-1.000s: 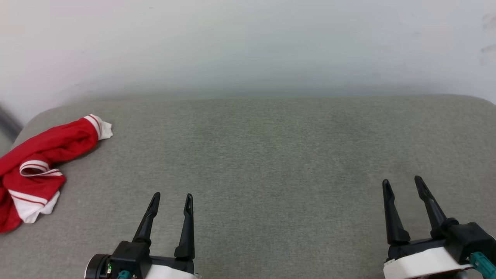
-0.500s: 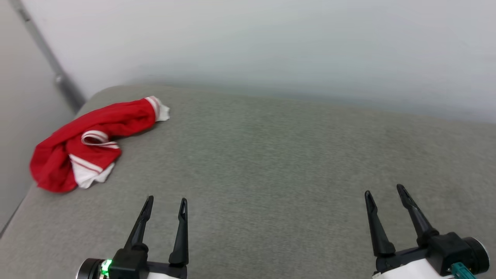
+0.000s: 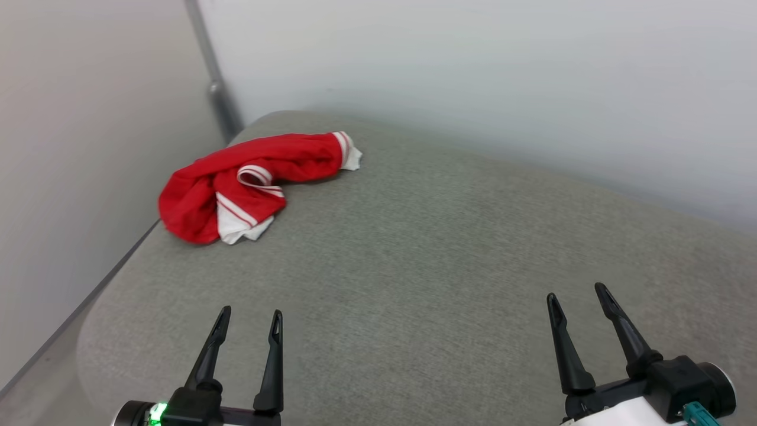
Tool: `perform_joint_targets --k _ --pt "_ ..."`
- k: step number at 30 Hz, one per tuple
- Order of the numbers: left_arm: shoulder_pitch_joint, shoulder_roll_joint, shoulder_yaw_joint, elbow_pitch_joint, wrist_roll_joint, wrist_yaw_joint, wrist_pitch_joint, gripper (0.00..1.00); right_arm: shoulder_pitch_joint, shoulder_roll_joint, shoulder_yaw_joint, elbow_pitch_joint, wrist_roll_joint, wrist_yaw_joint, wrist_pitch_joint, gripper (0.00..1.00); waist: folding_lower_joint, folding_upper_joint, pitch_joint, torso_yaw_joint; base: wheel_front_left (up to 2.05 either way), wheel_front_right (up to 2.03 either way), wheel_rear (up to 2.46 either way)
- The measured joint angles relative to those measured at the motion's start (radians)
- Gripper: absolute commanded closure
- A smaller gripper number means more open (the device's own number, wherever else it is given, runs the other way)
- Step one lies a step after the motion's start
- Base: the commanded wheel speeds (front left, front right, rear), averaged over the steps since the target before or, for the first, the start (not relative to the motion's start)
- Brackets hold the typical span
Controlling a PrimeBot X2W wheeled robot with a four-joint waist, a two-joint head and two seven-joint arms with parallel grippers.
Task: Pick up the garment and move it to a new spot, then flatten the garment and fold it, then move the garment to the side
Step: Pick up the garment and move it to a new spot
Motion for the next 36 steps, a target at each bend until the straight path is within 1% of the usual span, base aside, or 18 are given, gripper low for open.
perform_joint_targets --k 4,8,12,17,25,29,32,35,36 --pt "0.005 0.0 0.009 -0.007 -0.017 -0.001 0.0 0.0 0.0 0.0 0.005 0.002 0.003 0.0 0.0 0.0 0.0 0.0 -0.005 0.042 0.0 0.0 0.0" --pt "0.012 0.0 0.016 -0.006 -0.016 -0.011 0.0 0.0 0.0 0.0 0.007 0.003 0.004 0.0 0.0 0.0 0.0 0.0 -0.008 0.061 0.0 0.0 0.0" --pt "0.014 0.0 0.017 -0.005 -0.013 -0.016 0.0 0.0 0.0 0.0 0.008 0.004 0.005 0.0 0.0 0.0 0.0 0.0 -0.004 0.063 0.0 0.0 0.0" --pt "0.011 0.0 0.008 -0.006 -0.013 -0.009 0.0 0.0 0.0 0.0 0.007 0.003 0.0 0.0 0.0 0.0 0.0 0.0 0.008 0.056 0.0 0.0 0.0" --pt "-0.004 0.0 0.007 0.01 -0.05 -0.01 0.0 0.0 -0.005 0.0 0.006 -0.008 -0.026 0.0 0.0 0.0 0.0001 0.0 0.044 0.038 0.0 0.0 0.0" --pt "-0.037 -0.001 0.014 0.056 -0.077 -0.027 0.0 0.0 -0.019 -0.011 0.004 -0.021 -0.035 0.0 0.0 0.0 0.0001 -0.0001 0.082 0.021 0.0 0.0 0.0" --pt "-0.097 0.002 0.035 0.117 -0.078 -0.047 0.0 0.0 -0.029 -0.04 0.004 -0.034 -0.04 0.0 0.0 0.0 0.0002 0.0 0.12 0.006 0.0 0.0 0.0" --pt "-0.174 0.03 0.039 0.18 -0.082 -0.073 0.0 0.0 -0.047 -0.069 -0.01 -0.056 -0.054 0.0 0.0 0.0 0.0002 0.0 0.164 -0.013 0.0 0.0 0.0" --pt "-0.212 0.042 0.052 0.189 -0.105 -0.079 0.0 0.0 -0.053 -0.074 -0.021 -0.066 -0.057 0.0 0.0 0.0 0.0002 0.0 0.18 -0.02 0.0 0.0 0.0"
